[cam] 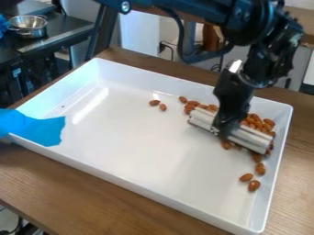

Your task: Sweep into pile

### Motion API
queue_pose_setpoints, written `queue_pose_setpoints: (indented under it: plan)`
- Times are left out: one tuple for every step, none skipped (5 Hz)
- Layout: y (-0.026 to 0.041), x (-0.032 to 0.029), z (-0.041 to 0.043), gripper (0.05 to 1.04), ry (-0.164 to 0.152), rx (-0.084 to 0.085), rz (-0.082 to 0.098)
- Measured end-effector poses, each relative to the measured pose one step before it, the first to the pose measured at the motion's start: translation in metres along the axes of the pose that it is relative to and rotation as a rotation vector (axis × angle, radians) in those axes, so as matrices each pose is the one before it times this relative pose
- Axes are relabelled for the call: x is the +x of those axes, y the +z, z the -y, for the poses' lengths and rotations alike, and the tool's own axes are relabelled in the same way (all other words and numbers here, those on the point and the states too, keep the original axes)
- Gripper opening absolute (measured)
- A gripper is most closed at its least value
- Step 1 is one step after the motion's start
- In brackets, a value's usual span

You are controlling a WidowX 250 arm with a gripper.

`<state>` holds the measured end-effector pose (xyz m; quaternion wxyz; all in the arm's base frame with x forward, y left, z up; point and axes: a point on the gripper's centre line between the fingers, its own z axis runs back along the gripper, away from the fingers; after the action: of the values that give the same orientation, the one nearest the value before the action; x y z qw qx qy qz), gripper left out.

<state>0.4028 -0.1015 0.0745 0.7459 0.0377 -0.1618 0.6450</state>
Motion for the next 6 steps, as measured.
queue_pose_setpoints:
  plan:
    - [0.00959,0.00467,0.00205,0.377,-0.0878,0.0217,-0.0139]
    - [0.0341,0.03587,-0.00474,0.377,-0.0743,-0.0356,-0.036]
    - [0.02406,0.03996,-0.01857,0.377,-0.1191,-0.0037,-0.0652]
    - [0.01594,0.03524,-0.02418,0.377,-0.1438,-0.0222,-0.005]
    - [-0.00741,0.01764,-0.0195,0.377,-0.1798,0.0699,0.0456]
    - [-0.01866,0.01234,-0.0164,0.377,-0.1268,0.0702,0.0822]
